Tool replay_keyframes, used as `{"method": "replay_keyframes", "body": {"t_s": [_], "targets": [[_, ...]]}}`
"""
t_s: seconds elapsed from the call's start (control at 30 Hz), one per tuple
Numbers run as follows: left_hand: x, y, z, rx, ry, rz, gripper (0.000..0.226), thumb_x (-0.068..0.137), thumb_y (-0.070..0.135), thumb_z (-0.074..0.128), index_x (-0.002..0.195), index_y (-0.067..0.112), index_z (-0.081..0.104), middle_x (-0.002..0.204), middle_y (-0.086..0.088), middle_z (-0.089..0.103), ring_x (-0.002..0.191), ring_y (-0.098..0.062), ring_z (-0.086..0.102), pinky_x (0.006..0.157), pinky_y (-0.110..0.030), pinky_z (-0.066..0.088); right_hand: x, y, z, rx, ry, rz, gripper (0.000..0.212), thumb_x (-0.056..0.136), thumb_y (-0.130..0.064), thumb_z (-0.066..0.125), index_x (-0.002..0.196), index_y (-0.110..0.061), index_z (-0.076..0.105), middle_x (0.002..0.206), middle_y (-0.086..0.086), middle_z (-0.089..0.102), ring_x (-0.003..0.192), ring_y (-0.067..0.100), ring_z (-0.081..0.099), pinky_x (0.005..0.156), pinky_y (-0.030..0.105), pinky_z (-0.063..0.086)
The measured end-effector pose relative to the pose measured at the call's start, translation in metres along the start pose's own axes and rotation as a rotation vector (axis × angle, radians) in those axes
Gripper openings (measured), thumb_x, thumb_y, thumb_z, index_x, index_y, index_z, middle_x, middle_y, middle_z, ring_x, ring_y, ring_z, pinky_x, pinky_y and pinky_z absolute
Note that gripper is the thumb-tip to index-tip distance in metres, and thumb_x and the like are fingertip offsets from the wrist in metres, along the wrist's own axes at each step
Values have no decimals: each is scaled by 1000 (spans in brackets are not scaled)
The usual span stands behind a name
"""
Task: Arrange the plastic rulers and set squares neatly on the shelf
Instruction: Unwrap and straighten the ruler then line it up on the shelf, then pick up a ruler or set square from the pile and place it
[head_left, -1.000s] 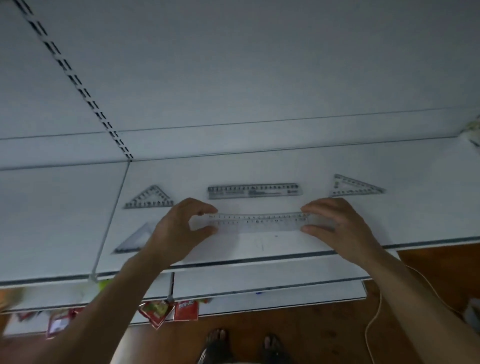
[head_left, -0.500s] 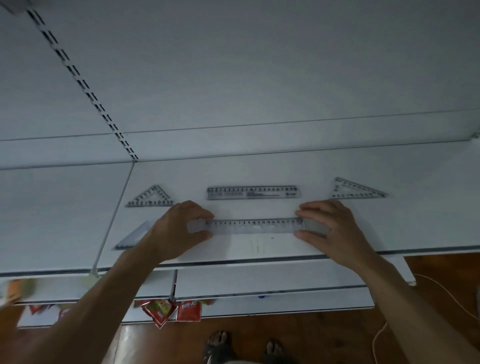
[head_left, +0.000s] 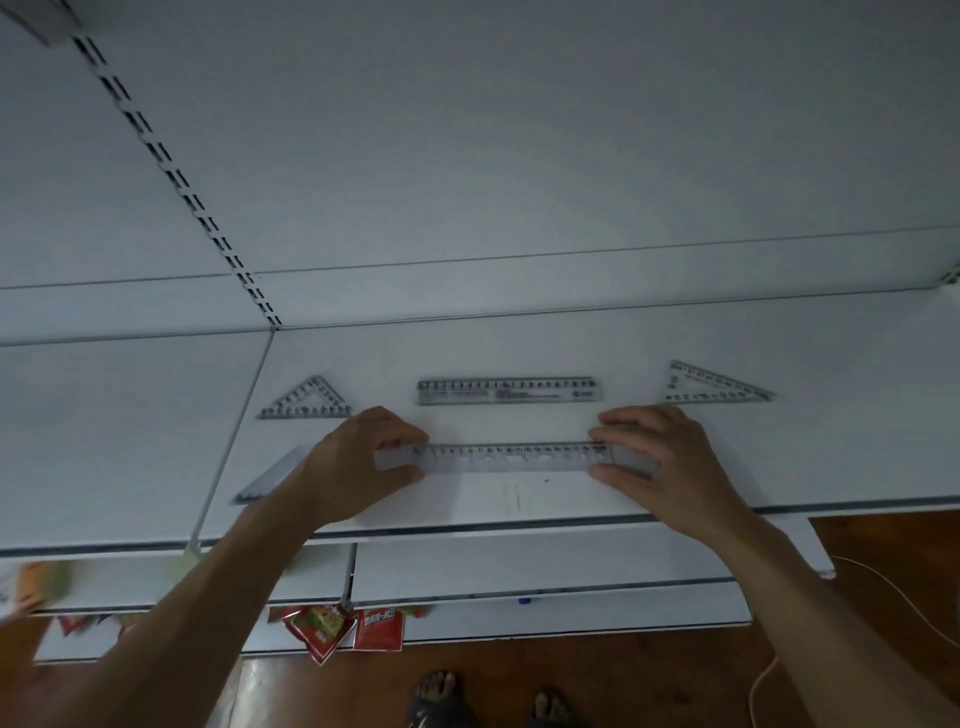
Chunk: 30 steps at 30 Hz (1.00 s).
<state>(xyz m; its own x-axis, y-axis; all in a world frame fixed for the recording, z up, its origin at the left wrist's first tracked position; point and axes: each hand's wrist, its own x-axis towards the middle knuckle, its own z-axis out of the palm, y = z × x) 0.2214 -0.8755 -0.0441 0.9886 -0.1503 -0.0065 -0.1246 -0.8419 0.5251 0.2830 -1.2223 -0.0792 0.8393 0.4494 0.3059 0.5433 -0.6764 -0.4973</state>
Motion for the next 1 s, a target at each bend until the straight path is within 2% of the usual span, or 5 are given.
{"method": "replay_keyframes", "body": {"t_s": [0.1, 0.37, 0.6, 0.73, 1.0], "targets": [[-1, 0, 1, -1, 7, -31, 49, 68, 54, 65, 108, 27, 70, 95, 17, 56, 84, 7, 54, 75, -6, 37, -1, -2, -1, 6, -10, 29, 49, 76, -61, 55, 106, -26, 72, 114, -13, 63, 106, 9, 50, 93, 29, 32], [-24, 20, 8, -13, 156, -149, 37, 83, 36, 71, 118, 33, 62, 108, 19, 57, 95, 1, 55, 77, -10, 41, -3, -4, -6, 12, -18, 1, 48, 81, -55, 56, 110, -20, 70, 113, -6, 64, 103, 17, 57, 92, 42, 45], [-65, 34, 7, 1, 279, -290, 31, 85, 38, 67, 116, 32, 64, 103, 20, 62, 90, 3, 59, 80, -24, 51, -6, -21, -11, 83, 72, 43, 37, 86, -39, 55, 110, -14, 69, 110, -1, 64, 104, 16, 54, 93, 21, 37], [-95, 33, -7, 122, 323, -313, 25, 85, 42, 66, 109, 34, 68, 95, 18, 67, 81, 3, 61, 70, -22, 53, 7, -63, 0, 129, 50, 55, 26, 88, -20, 67, 113, -15, 68, 115, 0, 64, 109, 17, 54, 90, 14, 31], [-185, -15, -68, 232, 403, -342, 41, 83, 53, 53, 108, 25, 70, 101, 7, 70, 93, -17, 64, 81, -32, 51, 59, -217, 69, 130, -163, -51, 33, 90, -31, 61, 122, -21, 62, 125, -1, 58, 115, 16, 52, 90, 21, 35]]}}
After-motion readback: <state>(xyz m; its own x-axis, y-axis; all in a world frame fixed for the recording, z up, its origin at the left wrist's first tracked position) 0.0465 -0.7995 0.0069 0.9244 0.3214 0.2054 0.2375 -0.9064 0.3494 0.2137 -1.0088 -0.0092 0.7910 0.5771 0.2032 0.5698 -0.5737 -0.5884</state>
